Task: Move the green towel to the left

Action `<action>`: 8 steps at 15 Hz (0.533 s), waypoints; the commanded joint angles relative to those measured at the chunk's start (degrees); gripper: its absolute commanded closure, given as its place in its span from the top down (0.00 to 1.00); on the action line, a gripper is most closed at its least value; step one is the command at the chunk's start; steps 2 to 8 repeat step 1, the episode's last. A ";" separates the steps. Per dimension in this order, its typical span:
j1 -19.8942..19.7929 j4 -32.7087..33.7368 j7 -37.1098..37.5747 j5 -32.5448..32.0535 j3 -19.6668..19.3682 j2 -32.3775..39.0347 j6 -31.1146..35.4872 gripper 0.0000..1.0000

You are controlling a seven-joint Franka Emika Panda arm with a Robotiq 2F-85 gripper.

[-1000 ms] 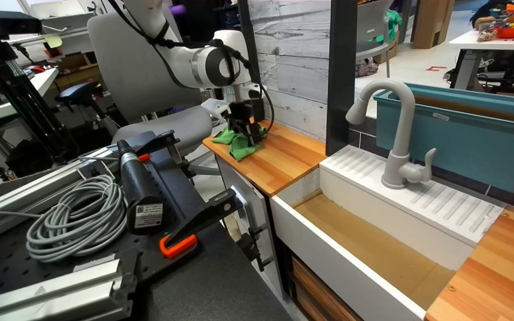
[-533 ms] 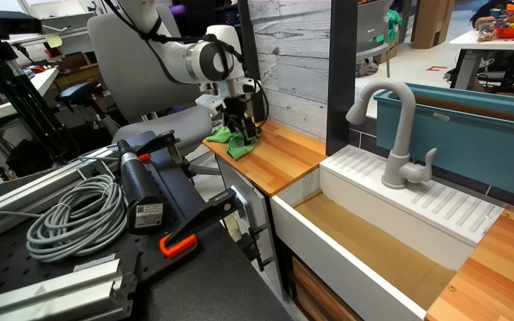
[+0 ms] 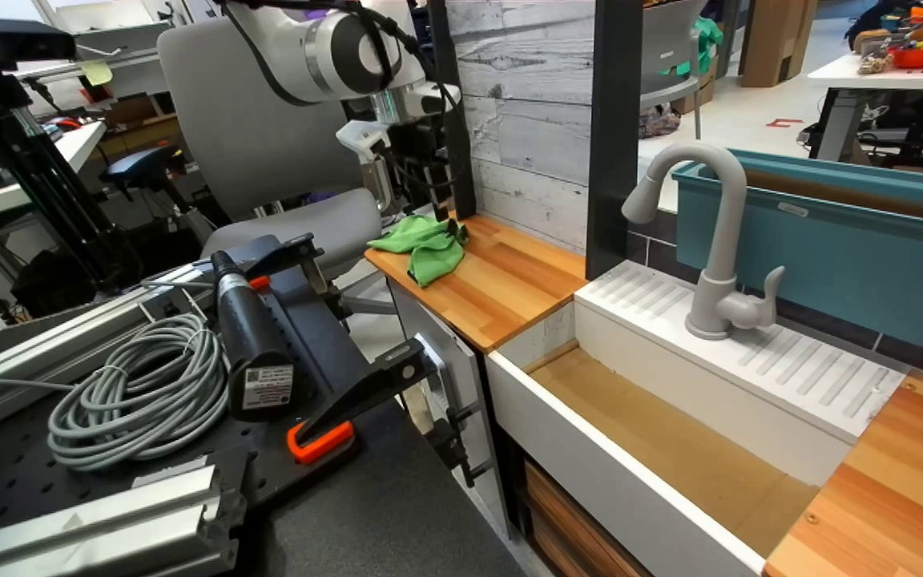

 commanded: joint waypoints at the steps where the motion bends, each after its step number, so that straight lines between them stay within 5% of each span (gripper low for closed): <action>1: -0.66 -1.98 0.45 -0.97 0.57 -1.89 -0.04 1.00; 8: -0.66 -1.98 0.45 -0.97 0.57 -1.89 -0.04 1.00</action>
